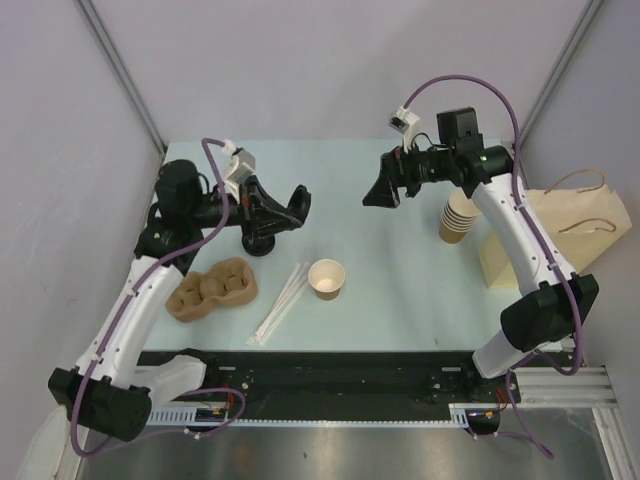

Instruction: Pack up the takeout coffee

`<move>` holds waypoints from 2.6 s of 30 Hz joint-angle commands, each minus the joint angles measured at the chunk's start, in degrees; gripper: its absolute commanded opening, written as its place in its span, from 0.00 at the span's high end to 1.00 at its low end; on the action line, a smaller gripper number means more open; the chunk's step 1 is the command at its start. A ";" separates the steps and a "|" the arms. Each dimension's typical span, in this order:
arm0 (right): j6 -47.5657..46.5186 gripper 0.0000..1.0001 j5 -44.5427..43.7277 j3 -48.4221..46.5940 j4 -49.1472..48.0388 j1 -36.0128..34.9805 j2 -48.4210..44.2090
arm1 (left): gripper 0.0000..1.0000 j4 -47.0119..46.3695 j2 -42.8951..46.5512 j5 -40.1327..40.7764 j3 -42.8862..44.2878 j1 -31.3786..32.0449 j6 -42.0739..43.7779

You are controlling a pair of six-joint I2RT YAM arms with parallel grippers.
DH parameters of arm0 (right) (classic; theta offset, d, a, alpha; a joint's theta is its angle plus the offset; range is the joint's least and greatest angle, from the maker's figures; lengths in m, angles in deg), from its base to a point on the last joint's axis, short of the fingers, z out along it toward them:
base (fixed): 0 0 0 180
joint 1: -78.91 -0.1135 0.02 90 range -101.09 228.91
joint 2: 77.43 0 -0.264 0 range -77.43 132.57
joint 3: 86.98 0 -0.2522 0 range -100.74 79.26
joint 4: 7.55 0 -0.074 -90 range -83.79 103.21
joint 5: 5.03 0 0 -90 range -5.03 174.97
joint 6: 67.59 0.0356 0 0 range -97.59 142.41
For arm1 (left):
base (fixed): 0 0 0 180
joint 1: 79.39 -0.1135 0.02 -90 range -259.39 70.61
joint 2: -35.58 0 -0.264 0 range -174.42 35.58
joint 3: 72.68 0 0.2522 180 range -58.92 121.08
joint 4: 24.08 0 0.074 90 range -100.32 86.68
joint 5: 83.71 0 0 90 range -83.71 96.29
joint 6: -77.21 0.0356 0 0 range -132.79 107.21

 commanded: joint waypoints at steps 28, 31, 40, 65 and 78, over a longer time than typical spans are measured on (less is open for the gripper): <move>21.95 0.46 8.40 4.19 -26.62 -7.46 -10.17 | 1.00 -85.21 -4.33 -4.43 -10.18 0.31 -81.34; 23.18 0.47 9.55 4.10 -29.88 -9.04 -9.29 | 1.00 -86.00 -4.33 -4.26 -10.89 0.31 -81.78; 19.06 0.48 9.82 1.64 -29.53 -12.91 -7.18 | 1.00 -87.14 -4.50 -3.82 -11.06 0.31 -82.84; 20.90 0.71 11.75 -0.29 -34.89 -14.49 -4.63 | 1.00 -89.61 -3.89 -3.73 -13.44 0.58 -84.07; 22.12 1.00 14.38 0.76 -36.21 -14.41 -4.71 | 0.97 -87.85 -3.36 -4.00 -13.96 0.58 -82.84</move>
